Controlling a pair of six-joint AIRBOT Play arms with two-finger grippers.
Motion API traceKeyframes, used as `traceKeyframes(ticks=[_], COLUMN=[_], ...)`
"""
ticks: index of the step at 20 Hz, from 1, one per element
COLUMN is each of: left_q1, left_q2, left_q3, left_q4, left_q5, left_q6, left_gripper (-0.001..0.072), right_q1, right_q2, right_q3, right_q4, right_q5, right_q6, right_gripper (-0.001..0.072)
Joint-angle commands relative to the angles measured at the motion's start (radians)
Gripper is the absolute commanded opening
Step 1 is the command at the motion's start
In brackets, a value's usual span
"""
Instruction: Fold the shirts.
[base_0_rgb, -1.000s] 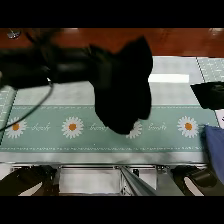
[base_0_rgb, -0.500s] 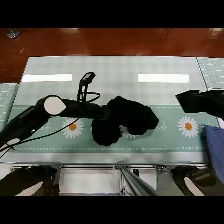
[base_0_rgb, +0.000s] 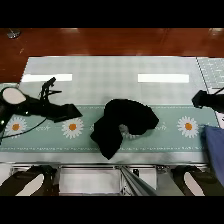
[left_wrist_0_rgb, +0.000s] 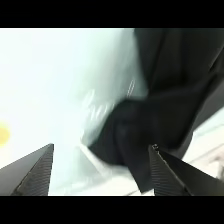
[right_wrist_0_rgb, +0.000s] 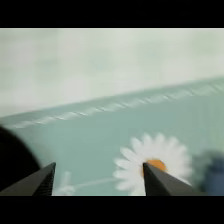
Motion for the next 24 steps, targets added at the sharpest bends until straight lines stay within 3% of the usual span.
traceKeyframes(ticks=[1,3,6,10,12,13,15,17,20,24], left_q1=[0.02,-0.119,-0.373,-0.666,-0.731,-0.739,-0.737,-0.734,-0.706,-0.559], left_q2=[0.109,0.12,0.11,0.105,0.105,0.106,0.106,0.106,0.108,0.108], left_q3=[-0.236,-0.394,-0.495,-0.494,-0.484,-0.476,-0.453,-0.416,-0.36,-0.315], left_q4=[-0.195,-0.37,-0.509,-0.67,-0.698,-0.698,-0.697,-0.697,-0.696,-0.696], left_q5=[-0.013,0.053,0.305,0.729,0.814,0.815,0.769,0.735,0.727,0.626], left_q6=[0.074,0.159,0.187,0.239,0.239,0.24,0.277,0.342,0.348,0.373], left_gripper=[0.07,0.07,0.07,0.0699,0.0697,0.0613,0.004,0.0032,0.0032,0.0032], right_q1=[-0.235,-0.277,-0.276,-0.276,-0.275,-0.275,-0.245,-0.159,-0.027,0.088], right_q2=[-0.008,-0.008,-0.008,-0.01,-0.01,-0.01,-0.013,-0.051,-0.137,-0.267], right_q3=[-0.128,-0.254,-0.396,-0.463,-0.468,-0.468,-0.468,-0.468,-0.466,-0.443], right_q4=[0.085,0.286,0.527,0.573,0.573,0.575,0.576,0.577,0.638,0.804], right_q5=[0.043,0.033,-0.011,-0.014,-0.005,-0.005,-0.012,-0.025,-0.108,-0.258], right_q6=[-0.053,-0.158,-0.273,-0.303,-0.321,-0.322,-0.322,-0.319,-0.303,-0.312], right_gripper=[0.0622,0.0622,0.0622,0.0622,0.0621,0.0622,0.0622,0.0621,0.0621,0.0622])
